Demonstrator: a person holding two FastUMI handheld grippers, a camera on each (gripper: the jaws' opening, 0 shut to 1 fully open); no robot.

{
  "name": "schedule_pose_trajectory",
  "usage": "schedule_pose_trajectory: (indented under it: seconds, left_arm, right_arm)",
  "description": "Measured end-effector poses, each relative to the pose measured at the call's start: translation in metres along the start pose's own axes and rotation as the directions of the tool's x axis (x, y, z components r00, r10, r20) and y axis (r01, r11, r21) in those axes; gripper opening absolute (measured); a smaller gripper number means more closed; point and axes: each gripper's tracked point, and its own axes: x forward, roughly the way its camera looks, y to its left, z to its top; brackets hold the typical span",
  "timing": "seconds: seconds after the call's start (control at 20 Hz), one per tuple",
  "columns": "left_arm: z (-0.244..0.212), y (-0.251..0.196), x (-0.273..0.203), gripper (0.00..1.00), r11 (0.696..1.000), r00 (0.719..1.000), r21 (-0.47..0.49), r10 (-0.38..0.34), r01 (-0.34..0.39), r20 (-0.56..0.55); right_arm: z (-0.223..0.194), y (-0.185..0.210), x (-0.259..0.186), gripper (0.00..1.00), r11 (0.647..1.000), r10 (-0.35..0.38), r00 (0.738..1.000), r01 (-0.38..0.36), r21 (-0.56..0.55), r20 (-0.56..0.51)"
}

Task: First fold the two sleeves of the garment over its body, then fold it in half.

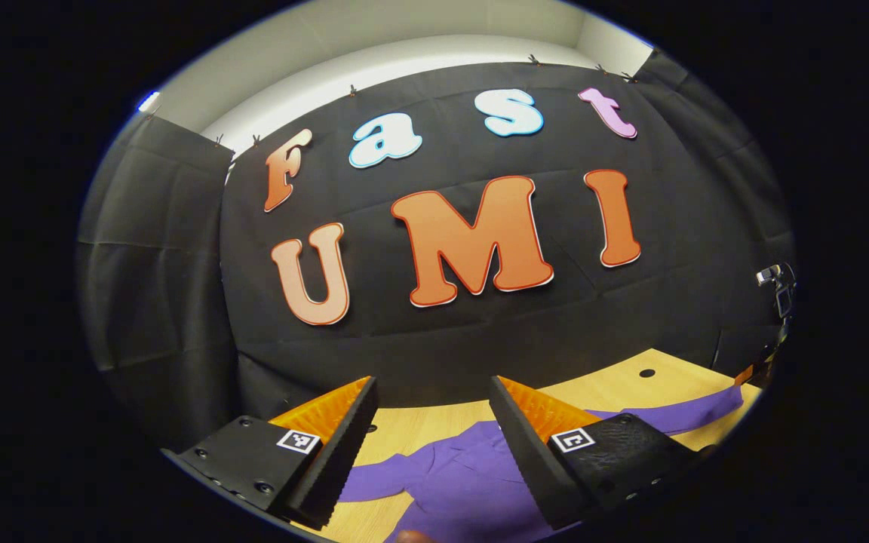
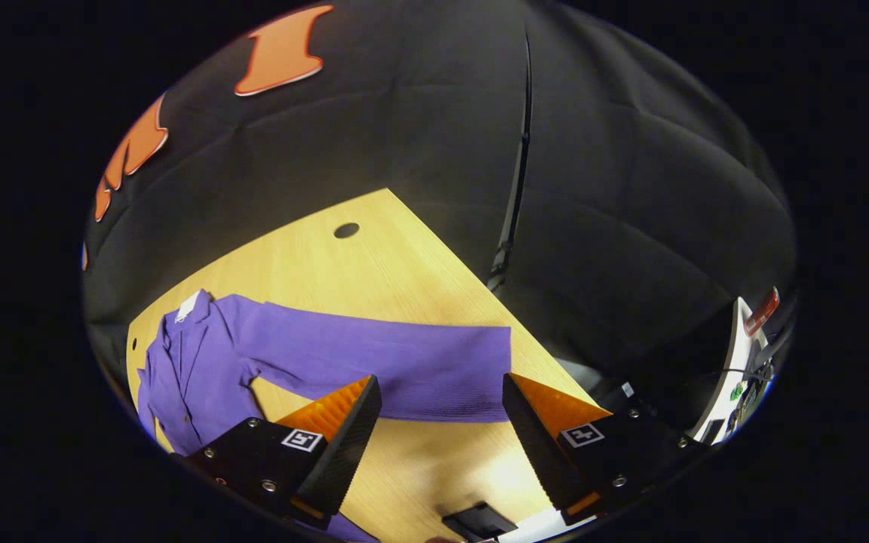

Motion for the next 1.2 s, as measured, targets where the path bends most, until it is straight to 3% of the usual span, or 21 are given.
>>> schedule_pose_trajectory:
  seconds: [0.25,0.45,0.65,0.85,1.0,1.05,1.2]
  left_arm:
    - [-0.008,-0.005,0.002,0.96,1.0,0.999,0.011,0.018,-0.017,-0.038]
    - [-0.013,-0.005,0.003,0.96,0.999,0.998,0.015,0.033,-0.033,-0.058]
    - [-0.021,-0.005,0.001,0.96,0.999,0.995,0.026,0.049,-0.047,-0.087]
    - [-0.026,-0.009,0.0,0.96,0.998,0.993,0.046,0.052,-0.047,-0.104]
    - [-0.027,-0.01,-0.002,0.96,0.997,0.992,0.061,0.057,-0.051,-0.112]
    - [-0.027,-0.011,-0.002,0.96,0.997,0.992,0.061,0.057,-0.05,-0.114]
    - [-0.026,-0.014,-0.002,0.96,0.996,0.992,0.071,0.058,-0.05,-0.116]
  right_arm:
    - [-0.016,-0.013,0.032,0.99,0.999,-0.002,0.989,0.006,0.031,-0.148]
    - [-0.026,-0.02,0.054,0.98,0.997,0.014,0.965,0.006,0.076,-0.262]
    - [-0.035,-0.033,0.073,0.98,0.998,-0.023,0.938,0.044,0.055,-0.346]
    - [-0.049,-0.036,0.083,0.98,0.996,-0.061,0.913,0.079,0.027,-0.403]
    - [-0.05,-0.032,0.083,0.93,0.996,-0.063,0.91,0.082,0.029,-0.409]
    - [-0.051,-0.029,0.081,0.97,0.996,-0.063,0.905,0.084,0.032,-0.42]
    - [-0.05,-0.025,0.083,0.66,0.998,-0.047,0.909,0.06,0.018,-0.414]
